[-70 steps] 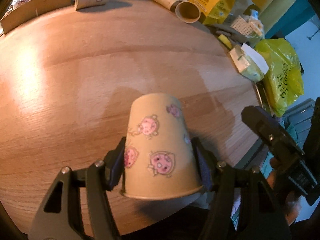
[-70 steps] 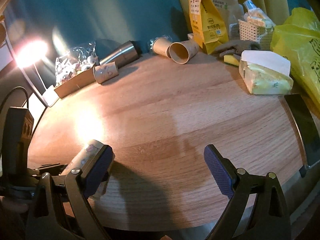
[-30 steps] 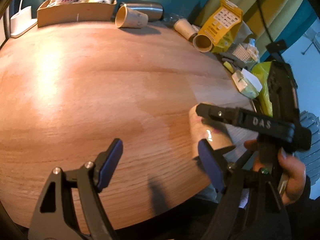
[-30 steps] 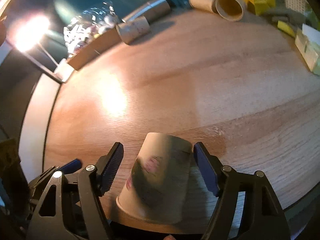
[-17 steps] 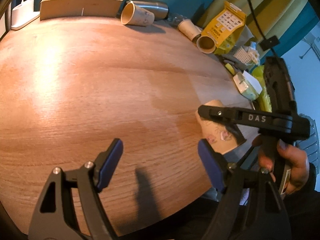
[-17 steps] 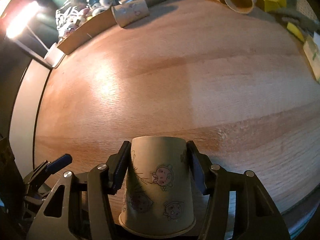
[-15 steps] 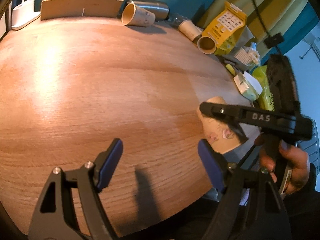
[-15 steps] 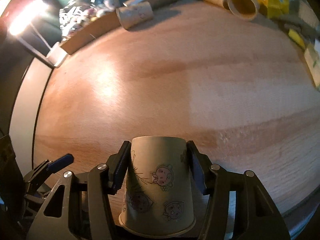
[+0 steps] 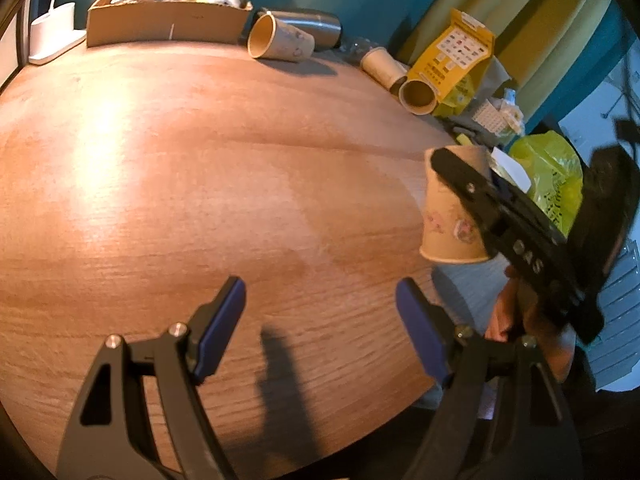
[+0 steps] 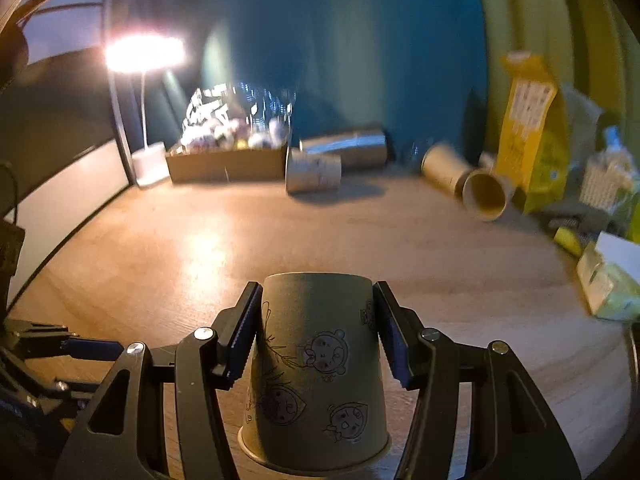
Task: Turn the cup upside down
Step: 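Rotate the right gripper to turn the cup rim-down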
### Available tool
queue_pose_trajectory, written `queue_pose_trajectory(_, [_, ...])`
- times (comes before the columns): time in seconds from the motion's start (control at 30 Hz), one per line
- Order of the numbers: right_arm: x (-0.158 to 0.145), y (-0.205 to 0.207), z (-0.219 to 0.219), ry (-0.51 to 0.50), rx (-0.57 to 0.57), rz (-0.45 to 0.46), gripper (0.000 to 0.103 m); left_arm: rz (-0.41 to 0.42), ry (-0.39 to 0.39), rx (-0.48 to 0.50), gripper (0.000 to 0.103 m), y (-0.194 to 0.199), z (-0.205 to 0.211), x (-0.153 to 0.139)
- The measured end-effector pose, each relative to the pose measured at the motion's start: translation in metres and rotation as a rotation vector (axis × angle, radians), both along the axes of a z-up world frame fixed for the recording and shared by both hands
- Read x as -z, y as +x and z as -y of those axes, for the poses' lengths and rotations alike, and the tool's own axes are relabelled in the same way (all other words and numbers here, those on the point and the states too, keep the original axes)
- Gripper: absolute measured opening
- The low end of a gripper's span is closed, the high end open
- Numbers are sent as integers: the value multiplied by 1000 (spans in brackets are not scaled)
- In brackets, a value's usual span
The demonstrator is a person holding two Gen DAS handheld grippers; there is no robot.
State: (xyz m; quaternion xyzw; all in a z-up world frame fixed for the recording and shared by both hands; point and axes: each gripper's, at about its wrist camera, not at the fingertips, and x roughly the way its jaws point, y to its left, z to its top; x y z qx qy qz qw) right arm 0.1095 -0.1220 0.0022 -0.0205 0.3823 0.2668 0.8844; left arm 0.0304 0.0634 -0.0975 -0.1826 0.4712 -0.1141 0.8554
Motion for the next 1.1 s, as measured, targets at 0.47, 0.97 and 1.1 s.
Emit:
queue_pose_trajectory(0.47, [9,-68,28,6,25,217,59,39,68,23,79,-6,24,5])
queue_pose_trajectory(0.97, [4,-109,61,44,69,275,59,71,104,56,79,-21,48,3])
queue_pose_trajectory(1.1, [5,-113,62,25,80,263,59,84,115,62,79,-24,52,0])
